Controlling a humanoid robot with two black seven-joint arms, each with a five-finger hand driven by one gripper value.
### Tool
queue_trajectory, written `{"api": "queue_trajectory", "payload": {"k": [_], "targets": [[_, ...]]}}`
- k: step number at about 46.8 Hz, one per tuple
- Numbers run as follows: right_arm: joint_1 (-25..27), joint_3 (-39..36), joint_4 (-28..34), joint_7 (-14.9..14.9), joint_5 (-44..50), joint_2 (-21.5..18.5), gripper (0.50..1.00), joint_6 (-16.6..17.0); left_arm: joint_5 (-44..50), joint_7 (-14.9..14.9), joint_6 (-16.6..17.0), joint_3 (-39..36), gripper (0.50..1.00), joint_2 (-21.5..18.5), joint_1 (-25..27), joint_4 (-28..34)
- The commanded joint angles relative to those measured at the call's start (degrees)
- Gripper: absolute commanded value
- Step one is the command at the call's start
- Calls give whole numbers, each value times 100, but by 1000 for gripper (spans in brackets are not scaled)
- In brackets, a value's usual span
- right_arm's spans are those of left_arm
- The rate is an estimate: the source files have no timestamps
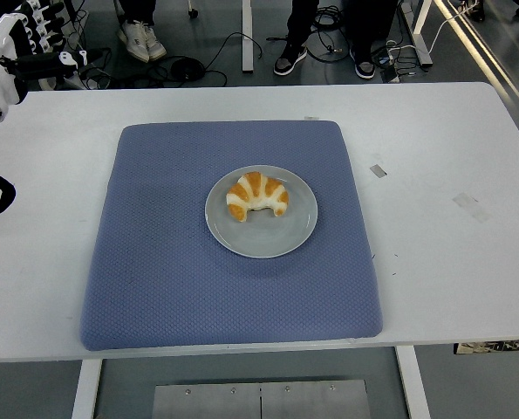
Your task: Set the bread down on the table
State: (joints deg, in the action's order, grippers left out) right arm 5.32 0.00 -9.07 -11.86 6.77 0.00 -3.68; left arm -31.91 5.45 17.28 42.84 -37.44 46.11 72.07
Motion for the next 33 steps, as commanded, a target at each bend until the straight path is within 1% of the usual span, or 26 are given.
{"api": "queue_trajectory", "payload": {"k": [1, 20, 27, 31, 33], "targets": [[4, 0, 2, -1, 0, 0, 1000, -1, 1, 0, 21, -4, 974, 0, 29, 0], [4, 0, -7, -1, 0, 0, 1000, -1, -17, 9, 21, 5, 977, 61, 82, 0], [4, 0, -7, -1, 0, 0, 1000, -1, -26, -9, -32, -4, 977, 53, 91, 8], [4, 0, 2, -1, 0, 0, 1000, -1, -17, -140, -93, -4, 977, 35, 178, 17], [4, 0, 2, -1, 0, 0, 1000, -1, -26, -281, -102, -4, 977, 26, 222, 8]]}}
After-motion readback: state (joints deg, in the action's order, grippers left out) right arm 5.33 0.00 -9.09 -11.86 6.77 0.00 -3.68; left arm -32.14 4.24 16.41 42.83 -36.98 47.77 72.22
